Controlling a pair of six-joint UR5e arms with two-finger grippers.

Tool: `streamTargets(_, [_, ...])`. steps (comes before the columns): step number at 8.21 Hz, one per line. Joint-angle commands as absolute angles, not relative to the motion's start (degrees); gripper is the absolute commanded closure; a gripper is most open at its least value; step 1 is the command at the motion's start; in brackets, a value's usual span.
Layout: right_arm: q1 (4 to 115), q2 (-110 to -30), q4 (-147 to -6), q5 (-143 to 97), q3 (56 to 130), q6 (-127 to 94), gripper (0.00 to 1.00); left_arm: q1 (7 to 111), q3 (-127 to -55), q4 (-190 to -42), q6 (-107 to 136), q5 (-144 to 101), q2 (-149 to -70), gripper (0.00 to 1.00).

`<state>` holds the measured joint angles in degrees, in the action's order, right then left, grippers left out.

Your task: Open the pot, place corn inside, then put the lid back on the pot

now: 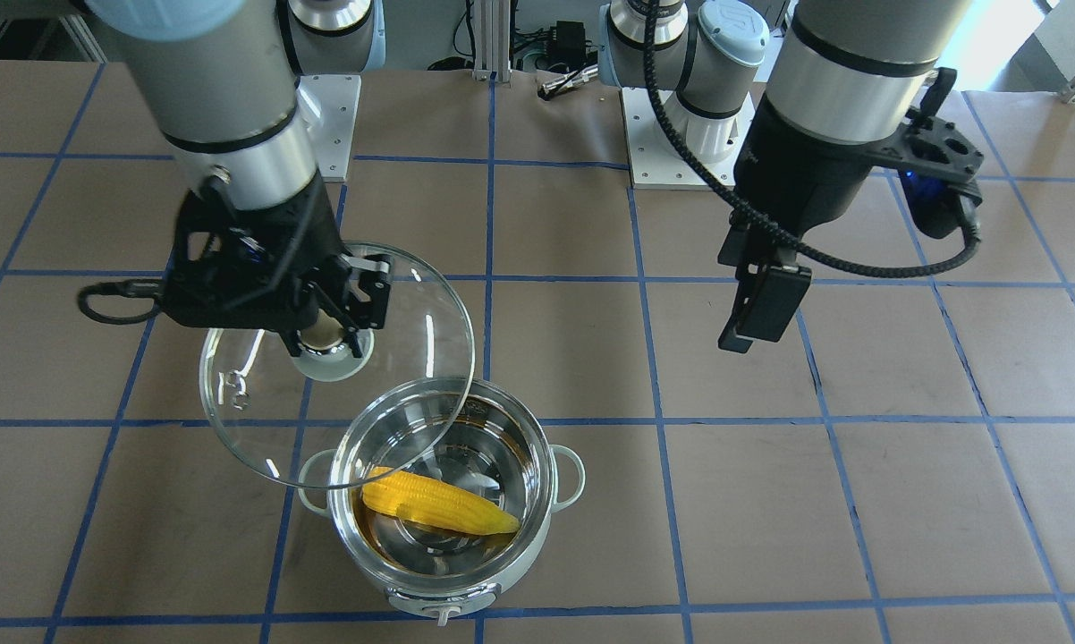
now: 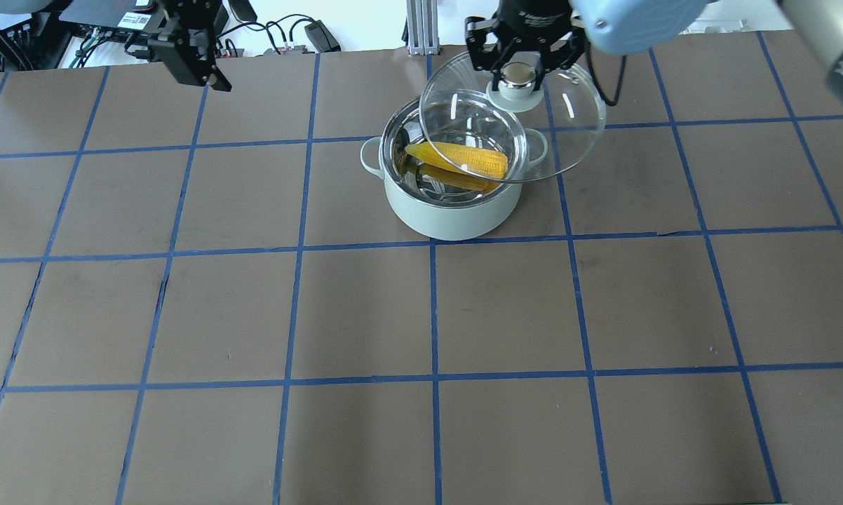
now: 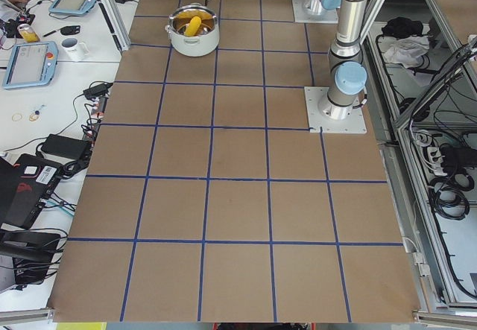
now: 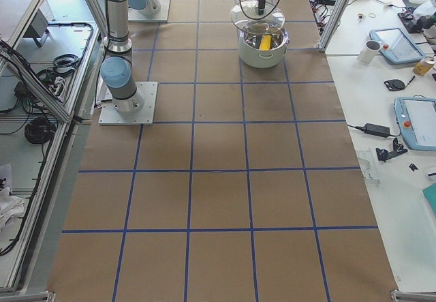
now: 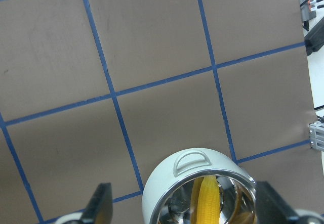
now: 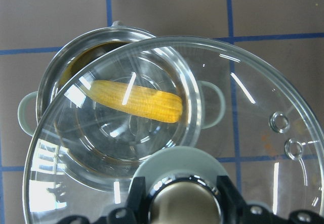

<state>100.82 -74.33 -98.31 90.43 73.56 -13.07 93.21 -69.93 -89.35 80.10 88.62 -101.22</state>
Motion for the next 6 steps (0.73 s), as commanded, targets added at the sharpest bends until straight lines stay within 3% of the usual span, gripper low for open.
streamTargets(1, [106.4, -66.3, -108.4, 91.4, 73.1, -21.6, 1.00, 88.5, -73.5, -90.1, 63.8, 88.9, -94.1, 0.00])
streamTargets(6, [106.4, -60.9, -113.6, 92.2, 73.5, -20.0, 1.00, 85.2, -76.9, -90.1, 25.8, 92.8, -92.4, 0.00])
